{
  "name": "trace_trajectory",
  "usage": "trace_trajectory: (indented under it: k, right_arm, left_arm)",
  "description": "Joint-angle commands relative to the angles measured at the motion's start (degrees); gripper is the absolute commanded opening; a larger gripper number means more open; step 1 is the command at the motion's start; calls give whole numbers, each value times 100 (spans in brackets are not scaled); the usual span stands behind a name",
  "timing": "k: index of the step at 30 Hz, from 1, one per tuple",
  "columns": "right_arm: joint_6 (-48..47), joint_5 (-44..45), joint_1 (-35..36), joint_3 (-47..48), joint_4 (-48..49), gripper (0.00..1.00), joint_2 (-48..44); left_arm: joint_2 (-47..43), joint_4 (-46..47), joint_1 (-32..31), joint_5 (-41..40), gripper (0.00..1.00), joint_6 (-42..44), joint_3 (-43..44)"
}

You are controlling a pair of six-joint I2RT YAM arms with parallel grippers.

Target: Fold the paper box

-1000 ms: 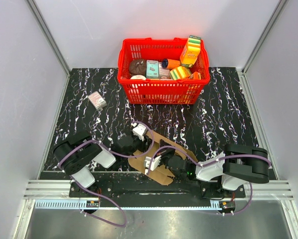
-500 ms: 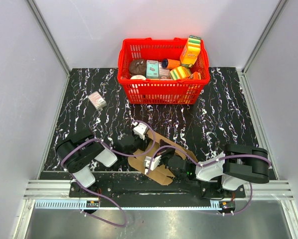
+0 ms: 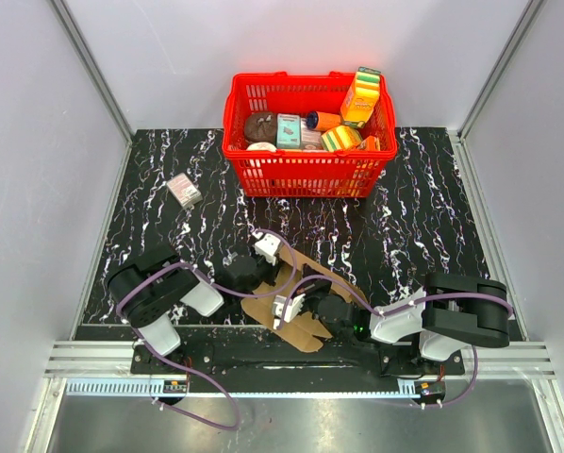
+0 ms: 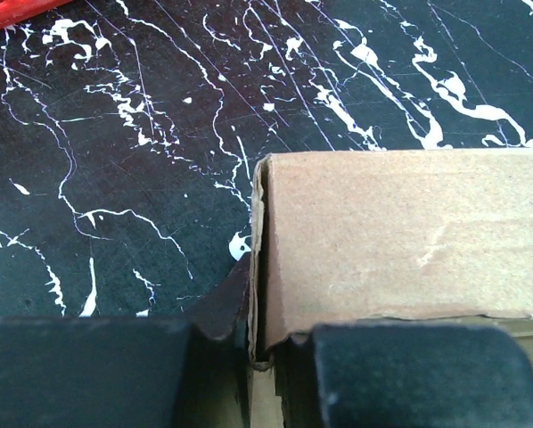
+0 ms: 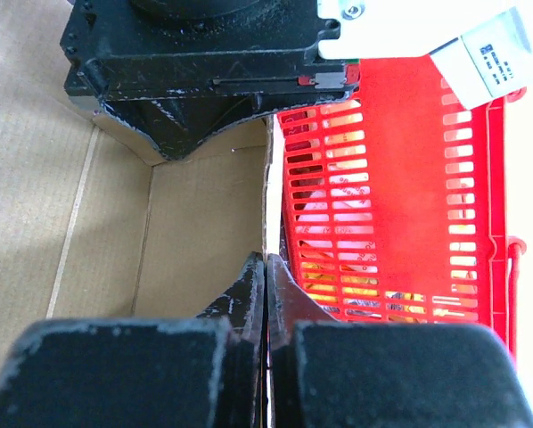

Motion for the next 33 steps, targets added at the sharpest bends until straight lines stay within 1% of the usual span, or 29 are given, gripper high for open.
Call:
trace_trajectory:
  k: [1,2,5,7,8,10,11,14,20,25,30,33]
  right_arm:
    - [367,-262,151,19,-294,0,32]
    - [367,-262,152,28,-303,0,32]
    - [376,-262,160,19,-285,1,32]
    - [385,-271,160,28,-276,4,23]
    - [402,-280,169,19,-268,9,23]
    - [437,-306,178,28,-241,15,15]
    - [464,-306,187,28,-232,20,6]
    - [481,-341,187,37,-241,25,-3]
    - [604,-420,204,81,-215,28,-108]
    - [736,-596,204,116,-285,35,-275]
    - [807,-719,213,99,-505,38,-311]
    - [850,-745,222,90,-610,41,-284]
  left_arm:
    - [30,300,-32,-124,7,-74,261]
    - [30,274,-40,-133,1,-65,287]
    - [30,239,-67,-142,0,-47,322]
    - [30,221,-93,-151,0,-30,349]
    - [39,212,-111,-160,0,-30,357]
    - [39,212,-119,-168,0,-21,349]
    - [39,212,-128,-169,0,-12,349]
    - [39,194,-137,-186,0,-3,357]
    - [48,194,-146,-186,0,6,340]
    - [48,194,-155,-195,0,-3,340]
    - [48,194,-163,-177,0,-3,340]
    - [48,194,-172,-169,3,-12,349]
